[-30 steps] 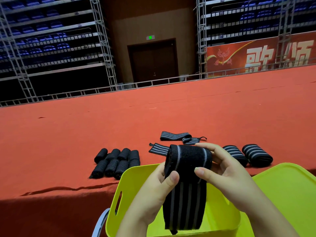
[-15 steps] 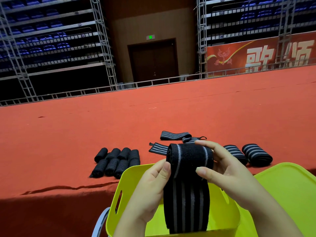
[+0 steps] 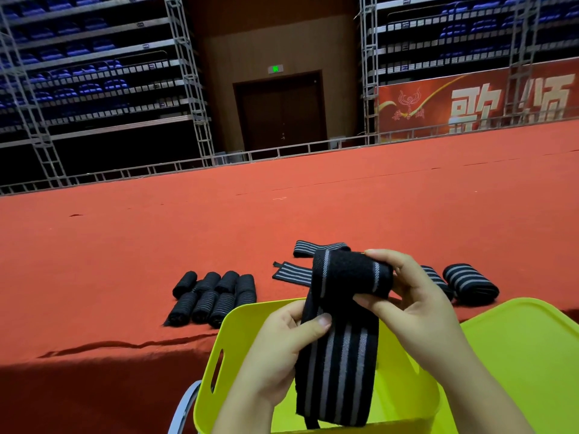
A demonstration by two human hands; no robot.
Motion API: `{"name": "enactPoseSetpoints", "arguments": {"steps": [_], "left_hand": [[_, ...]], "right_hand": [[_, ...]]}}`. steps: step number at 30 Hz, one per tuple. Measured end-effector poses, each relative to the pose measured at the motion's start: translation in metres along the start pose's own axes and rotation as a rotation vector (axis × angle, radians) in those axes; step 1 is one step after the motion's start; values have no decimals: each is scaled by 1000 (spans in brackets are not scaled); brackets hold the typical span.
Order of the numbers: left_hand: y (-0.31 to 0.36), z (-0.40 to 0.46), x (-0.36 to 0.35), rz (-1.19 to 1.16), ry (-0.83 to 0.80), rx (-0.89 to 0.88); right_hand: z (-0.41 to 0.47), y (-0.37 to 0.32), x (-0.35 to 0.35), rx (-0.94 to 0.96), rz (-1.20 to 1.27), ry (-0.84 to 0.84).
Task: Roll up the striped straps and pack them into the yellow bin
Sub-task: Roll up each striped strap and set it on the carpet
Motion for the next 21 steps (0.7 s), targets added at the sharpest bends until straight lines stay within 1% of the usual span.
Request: {"name": "enactPoseSetpoints", "arguments": {"steps": [2,6,11,13,15,17,19,21], "left_hand": [[0,-1,-2,-42,-15,24],[8,-4,-6,-90,-24,-4],[18,-4,-6,-16,84,-81],[20,-4,-4,-33,109,-108],[24,-5,-2,-62,114,-141],[29,-5,1,-86,106,-165],[32,-7,0,-87,76,-178],[34,-9,-4,-76,32,-192]], "right_hand": [[-1,-1,-2,40,-9,-18],[-6,-10,-7,196,-51,-74],[-14,-16,-21,298,-75,-139],[-14,-8,-22,240,-71,-151],[-16,6,-23,102,-23,-196],[-18,13,-24,-57,106,-242],[-17,21,-25,-194,176,-249],[-16,30,-24,-269,121,-235]]}}
Point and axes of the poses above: each hand's wrist, its own z-axis towards the middle knuckle, its own x-axis out of the back of the hand, y = z × x, the point moved 10 cm from there along z, towards the middle knuckle, and after that the axes turned 12 degrees about y, right-handed, at the moved point
